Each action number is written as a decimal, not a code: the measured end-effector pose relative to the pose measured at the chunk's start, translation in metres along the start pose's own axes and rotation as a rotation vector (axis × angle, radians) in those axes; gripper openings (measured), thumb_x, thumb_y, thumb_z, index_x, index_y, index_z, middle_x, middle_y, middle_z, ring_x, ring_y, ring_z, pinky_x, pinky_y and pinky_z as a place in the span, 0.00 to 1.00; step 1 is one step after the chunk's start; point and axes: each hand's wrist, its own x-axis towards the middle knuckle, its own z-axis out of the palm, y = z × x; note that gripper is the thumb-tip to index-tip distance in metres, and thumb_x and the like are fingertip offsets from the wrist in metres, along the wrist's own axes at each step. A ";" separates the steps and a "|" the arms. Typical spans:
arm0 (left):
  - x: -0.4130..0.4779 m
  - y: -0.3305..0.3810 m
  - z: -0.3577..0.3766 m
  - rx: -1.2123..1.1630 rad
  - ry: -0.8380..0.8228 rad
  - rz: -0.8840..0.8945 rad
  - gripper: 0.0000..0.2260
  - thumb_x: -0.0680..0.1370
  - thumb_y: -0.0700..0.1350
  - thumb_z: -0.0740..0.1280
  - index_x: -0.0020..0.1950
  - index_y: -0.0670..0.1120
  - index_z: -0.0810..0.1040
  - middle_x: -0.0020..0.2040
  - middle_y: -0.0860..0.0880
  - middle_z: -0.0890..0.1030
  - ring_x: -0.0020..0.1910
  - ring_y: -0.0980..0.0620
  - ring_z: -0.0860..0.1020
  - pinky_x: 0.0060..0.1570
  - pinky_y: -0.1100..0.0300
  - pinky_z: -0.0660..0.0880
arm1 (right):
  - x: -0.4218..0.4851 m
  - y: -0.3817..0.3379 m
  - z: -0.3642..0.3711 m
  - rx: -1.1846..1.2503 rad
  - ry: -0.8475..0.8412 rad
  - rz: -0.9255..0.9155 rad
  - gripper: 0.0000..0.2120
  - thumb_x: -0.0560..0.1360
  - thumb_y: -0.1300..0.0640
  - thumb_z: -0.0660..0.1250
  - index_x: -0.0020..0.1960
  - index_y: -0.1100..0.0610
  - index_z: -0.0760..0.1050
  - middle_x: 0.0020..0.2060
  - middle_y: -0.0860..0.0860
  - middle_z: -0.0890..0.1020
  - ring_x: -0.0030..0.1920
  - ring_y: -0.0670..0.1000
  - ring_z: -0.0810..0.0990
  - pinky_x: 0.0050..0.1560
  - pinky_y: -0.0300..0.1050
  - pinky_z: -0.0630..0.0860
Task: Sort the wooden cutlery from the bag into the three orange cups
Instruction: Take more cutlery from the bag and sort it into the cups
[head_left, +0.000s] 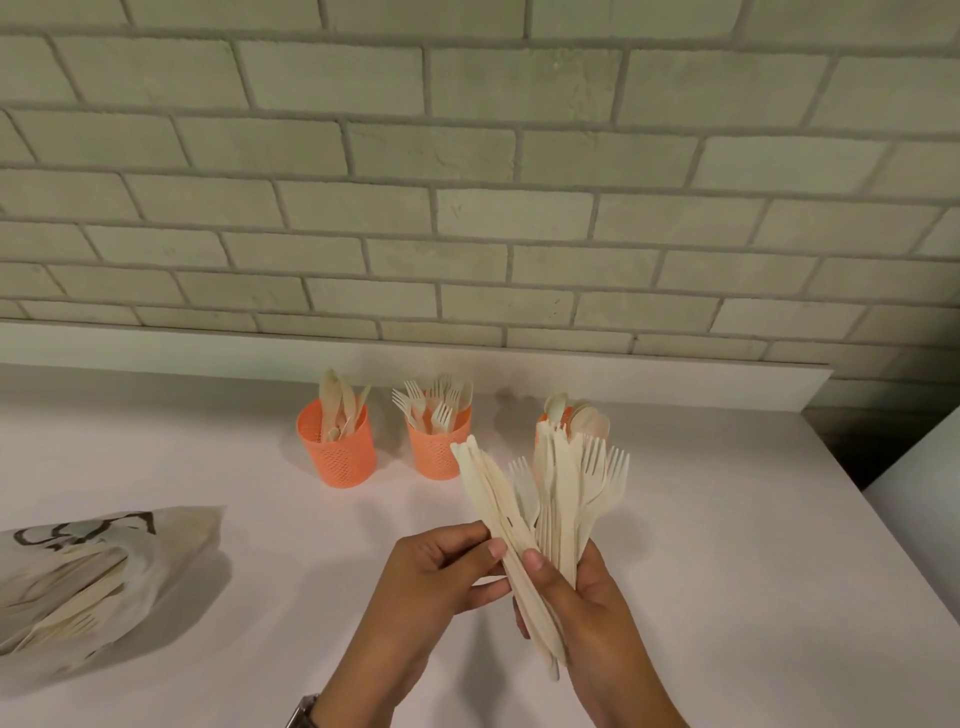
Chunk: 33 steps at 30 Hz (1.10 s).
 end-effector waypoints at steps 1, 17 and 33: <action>0.001 0.000 -0.002 0.004 0.000 0.001 0.11 0.77 0.35 0.64 0.47 0.45 0.85 0.46 0.46 0.86 0.46 0.49 0.84 0.41 0.64 0.79 | 0.001 0.001 0.000 -0.011 0.004 -0.010 0.25 0.63 0.46 0.72 0.58 0.51 0.74 0.41 0.51 0.84 0.36 0.49 0.81 0.37 0.41 0.76; 0.098 0.056 -0.151 0.268 0.611 0.405 0.07 0.75 0.38 0.67 0.42 0.48 0.83 0.32 0.58 0.83 0.38 0.57 0.79 0.46 0.63 0.75 | 0.017 0.022 -0.020 0.047 0.192 0.148 0.08 0.74 0.61 0.68 0.42 0.61 0.69 0.23 0.53 0.69 0.18 0.51 0.63 0.22 0.39 0.62; 0.137 0.009 -0.164 0.842 0.770 0.244 0.23 0.72 0.40 0.71 0.66 0.42 0.73 0.65 0.40 0.74 0.65 0.42 0.71 0.66 0.51 0.65 | 0.025 0.017 -0.016 0.096 0.189 0.170 0.07 0.73 0.63 0.69 0.43 0.62 0.70 0.24 0.53 0.69 0.19 0.51 0.63 0.23 0.39 0.62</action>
